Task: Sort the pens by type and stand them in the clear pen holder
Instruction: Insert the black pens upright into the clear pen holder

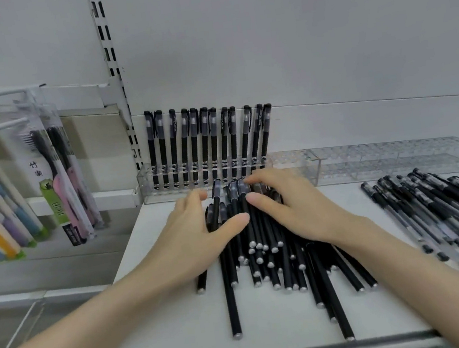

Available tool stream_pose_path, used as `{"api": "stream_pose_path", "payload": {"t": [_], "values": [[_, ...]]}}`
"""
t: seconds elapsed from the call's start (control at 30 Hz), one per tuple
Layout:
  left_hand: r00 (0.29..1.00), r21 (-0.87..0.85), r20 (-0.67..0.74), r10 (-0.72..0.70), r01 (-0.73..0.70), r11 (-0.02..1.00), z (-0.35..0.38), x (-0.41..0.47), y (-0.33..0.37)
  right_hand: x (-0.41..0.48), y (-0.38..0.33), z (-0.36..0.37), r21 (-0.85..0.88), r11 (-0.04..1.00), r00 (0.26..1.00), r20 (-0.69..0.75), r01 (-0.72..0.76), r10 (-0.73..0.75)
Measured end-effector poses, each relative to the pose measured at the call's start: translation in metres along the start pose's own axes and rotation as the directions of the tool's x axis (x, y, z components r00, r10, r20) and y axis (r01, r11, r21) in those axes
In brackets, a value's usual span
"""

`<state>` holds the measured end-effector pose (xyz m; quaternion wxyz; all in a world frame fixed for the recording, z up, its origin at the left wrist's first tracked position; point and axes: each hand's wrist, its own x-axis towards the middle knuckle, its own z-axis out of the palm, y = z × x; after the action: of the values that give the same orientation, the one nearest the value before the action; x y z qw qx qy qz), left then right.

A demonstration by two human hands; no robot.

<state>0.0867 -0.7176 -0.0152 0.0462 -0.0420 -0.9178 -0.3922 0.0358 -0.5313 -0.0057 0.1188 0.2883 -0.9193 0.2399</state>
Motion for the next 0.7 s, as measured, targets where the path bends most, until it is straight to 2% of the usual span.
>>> {"api": "stream_pose_path", "payload": {"t": [0.13, 0.27, 0.43, 0.6, 0.7], "values": [[0.997, -0.1, 0.039, -0.064, 0.068, 0.993, 0.006, 0.005, 0.013, -0.003, -0.003, 0.003, -0.047, 0.998, 0.995, 0.077, -0.052, 0.056], [0.985, -0.286, 0.096, -0.144, 0.166, 0.944, 0.003, 0.013, 0.022, -0.002, -0.004, 0.005, -0.065, 0.996, 0.995, 0.083, -0.059, 0.064], [0.983, -0.353, 0.104, -0.15, 0.177, 0.919, 0.002, 0.02, 0.023, -0.003, -0.003, 0.006, -0.06, 0.996, 0.994, 0.086, -0.068, 0.073], [0.977, -0.548, 0.096, -0.191, 0.212, 0.809, -0.002, 0.022, 0.008, -0.004, -0.003, 0.004, -0.045, 0.996, 0.993, 0.086, -0.075, 0.079], [0.976, -0.603, 0.091, -0.197, 0.211, 0.769, -0.003, 0.022, 0.004, -0.004, -0.003, 0.004, -0.037, 0.996, 0.993, 0.084, -0.078, 0.081]]}}
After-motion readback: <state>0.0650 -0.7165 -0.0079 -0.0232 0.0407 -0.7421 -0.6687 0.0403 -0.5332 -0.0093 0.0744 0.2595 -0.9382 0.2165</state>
